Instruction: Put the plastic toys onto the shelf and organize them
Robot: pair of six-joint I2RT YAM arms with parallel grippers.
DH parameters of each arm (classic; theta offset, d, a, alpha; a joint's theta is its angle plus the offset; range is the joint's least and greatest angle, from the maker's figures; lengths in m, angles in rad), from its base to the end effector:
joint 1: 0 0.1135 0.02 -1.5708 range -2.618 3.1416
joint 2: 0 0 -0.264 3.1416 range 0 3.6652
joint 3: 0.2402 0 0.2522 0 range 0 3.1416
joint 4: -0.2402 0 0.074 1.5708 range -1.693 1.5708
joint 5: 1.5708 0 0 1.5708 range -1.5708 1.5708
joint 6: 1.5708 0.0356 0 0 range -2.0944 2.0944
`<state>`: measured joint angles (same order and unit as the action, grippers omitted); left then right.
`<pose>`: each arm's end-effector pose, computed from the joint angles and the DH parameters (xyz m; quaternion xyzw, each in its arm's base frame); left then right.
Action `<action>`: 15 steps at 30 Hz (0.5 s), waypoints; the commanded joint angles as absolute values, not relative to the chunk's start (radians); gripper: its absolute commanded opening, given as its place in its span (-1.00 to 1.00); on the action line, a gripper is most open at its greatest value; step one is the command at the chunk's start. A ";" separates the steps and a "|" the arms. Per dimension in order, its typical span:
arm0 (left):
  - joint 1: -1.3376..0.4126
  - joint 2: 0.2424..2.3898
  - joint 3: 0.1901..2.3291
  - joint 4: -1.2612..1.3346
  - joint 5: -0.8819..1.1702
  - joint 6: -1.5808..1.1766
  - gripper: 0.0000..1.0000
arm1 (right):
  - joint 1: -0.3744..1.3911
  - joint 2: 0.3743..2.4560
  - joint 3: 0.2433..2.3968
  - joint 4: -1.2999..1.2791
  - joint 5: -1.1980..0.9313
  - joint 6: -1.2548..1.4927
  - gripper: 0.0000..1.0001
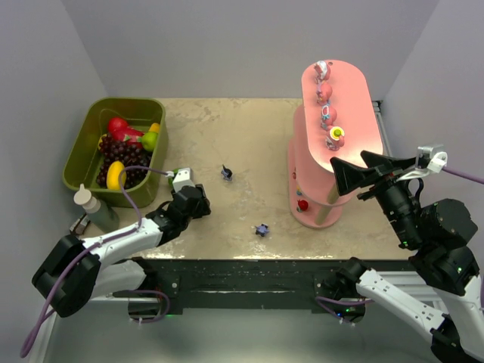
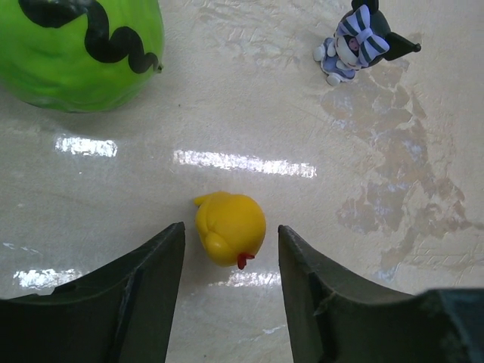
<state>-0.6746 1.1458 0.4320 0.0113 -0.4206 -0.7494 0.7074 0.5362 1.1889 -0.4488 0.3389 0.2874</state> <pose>0.1784 -0.1241 0.1702 -0.1209 0.8833 -0.1254 0.4352 0.0507 0.0278 0.4666 -0.0019 0.6360 0.2711 0.7225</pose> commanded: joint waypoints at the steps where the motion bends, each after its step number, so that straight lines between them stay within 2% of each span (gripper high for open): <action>1: -0.675 1.161 0.448 0.083 -0.448 -0.772 0.08 | 0.709 0.537 1.195 -0.420 0.336 0.272 0.98; 6: -0.675 1.167 0.449 0.091 -0.448 -0.773 -0.07 | 0.707 0.531 1.198 -0.425 0.337 0.270 0.98; 15: -0.675 1.167 0.452 0.098 -0.442 -0.772 -0.46 | 0.707 0.525 1.195 -0.426 0.337 0.268 0.97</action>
